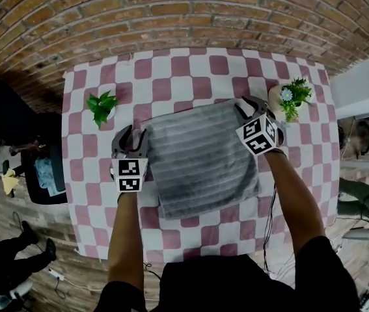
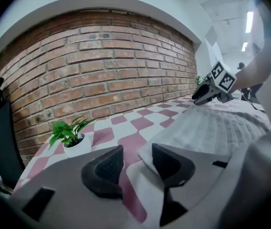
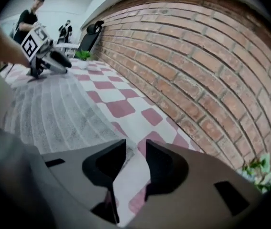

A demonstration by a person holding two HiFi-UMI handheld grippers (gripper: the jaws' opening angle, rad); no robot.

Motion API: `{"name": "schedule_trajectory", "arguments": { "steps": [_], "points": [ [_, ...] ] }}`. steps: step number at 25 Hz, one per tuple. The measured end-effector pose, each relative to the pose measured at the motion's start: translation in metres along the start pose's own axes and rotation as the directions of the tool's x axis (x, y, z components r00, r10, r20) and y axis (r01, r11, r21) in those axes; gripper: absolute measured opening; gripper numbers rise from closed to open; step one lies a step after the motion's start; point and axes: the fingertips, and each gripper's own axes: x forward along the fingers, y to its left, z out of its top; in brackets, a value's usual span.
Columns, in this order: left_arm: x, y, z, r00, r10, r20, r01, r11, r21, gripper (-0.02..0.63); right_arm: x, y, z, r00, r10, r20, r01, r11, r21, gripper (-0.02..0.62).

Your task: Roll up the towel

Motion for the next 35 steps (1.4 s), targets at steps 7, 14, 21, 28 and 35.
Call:
{"name": "schedule_trajectory", "arguments": {
  "steps": [7, 14, 21, 28, 35],
  "points": [
    [-0.066, -0.035, -0.009, 0.996, -0.085, 0.013, 0.086, 0.994, -0.064, 0.222, -0.095, 0.03, 0.001, 0.975, 0.094, 0.202, -0.126, 0.98, 0.152, 0.109],
    [-0.145, -0.107, -0.057, 0.971, -0.208, -0.115, 0.199, 0.976, -0.088, 0.227, -0.167, 0.086, -0.081, 0.949, 0.229, 0.216, -0.298, 0.874, 0.383, 0.117],
    [-0.201, -0.162, -0.1, 0.947, -0.247, -0.206, 0.219, 0.965, -0.147, 0.228, -0.202, 0.146, -0.135, 0.922, 0.361, 0.138, -0.386, 0.863, 0.326, 0.123],
    [-0.212, -0.19, -0.14, 0.9, -0.246, -0.36, 0.22, 0.969, -0.111, 0.235, -0.207, 0.177, -0.16, 0.894, 0.437, 0.104, -0.443, 0.819, 0.365, 0.124],
    [-0.208, -0.193, -0.142, 0.91, -0.193, -0.367, 0.163, 0.98, -0.11, 0.12, -0.201, 0.179, -0.174, 0.916, 0.399, 0.047, -0.393, 0.865, 0.313, 0.13]
  ]
}}
